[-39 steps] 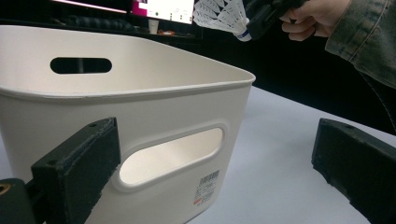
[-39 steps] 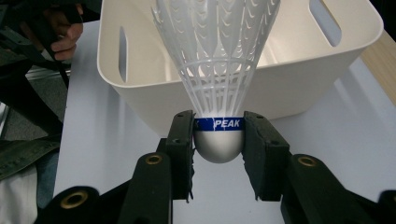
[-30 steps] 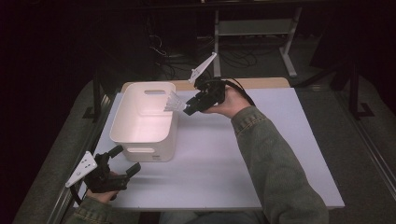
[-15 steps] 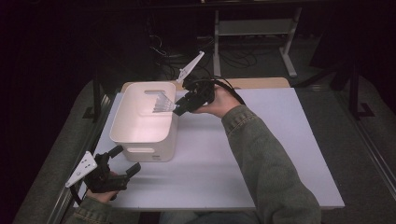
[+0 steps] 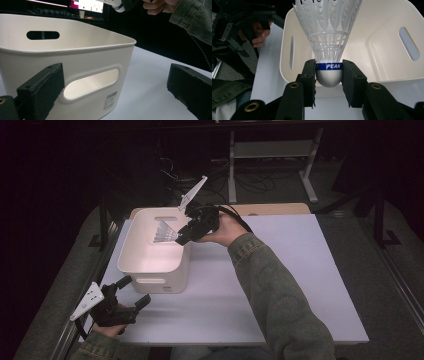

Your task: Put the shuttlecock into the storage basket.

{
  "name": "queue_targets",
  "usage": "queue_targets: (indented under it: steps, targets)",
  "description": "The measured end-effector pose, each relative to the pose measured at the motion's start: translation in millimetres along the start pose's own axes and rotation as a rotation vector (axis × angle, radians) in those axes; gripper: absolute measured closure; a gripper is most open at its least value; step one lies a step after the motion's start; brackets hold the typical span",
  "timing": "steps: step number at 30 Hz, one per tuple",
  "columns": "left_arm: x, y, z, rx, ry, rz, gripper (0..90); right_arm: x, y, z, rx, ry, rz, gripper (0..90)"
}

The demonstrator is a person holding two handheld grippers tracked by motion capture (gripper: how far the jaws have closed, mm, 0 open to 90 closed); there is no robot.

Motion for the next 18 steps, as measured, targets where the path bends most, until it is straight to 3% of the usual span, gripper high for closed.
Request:
queue_targets:
  steps: [18]
  targets:
    - [0.1, 0.3, 0.0, 0.000, -0.004, -0.004, 0.8, -21.4, 8.3, 1.0, -0.013, 0.027, -0.016, 63.6]
Point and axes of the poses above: each handheld gripper's, and its own axes: x roughly backward along the jaws, y roughly out of its top, z roughly to its left, the point moved 5 cm from there along -x, roughly forward along the jaws, and after that the axes turned 7 degrees about x, right-handed, at the moved point
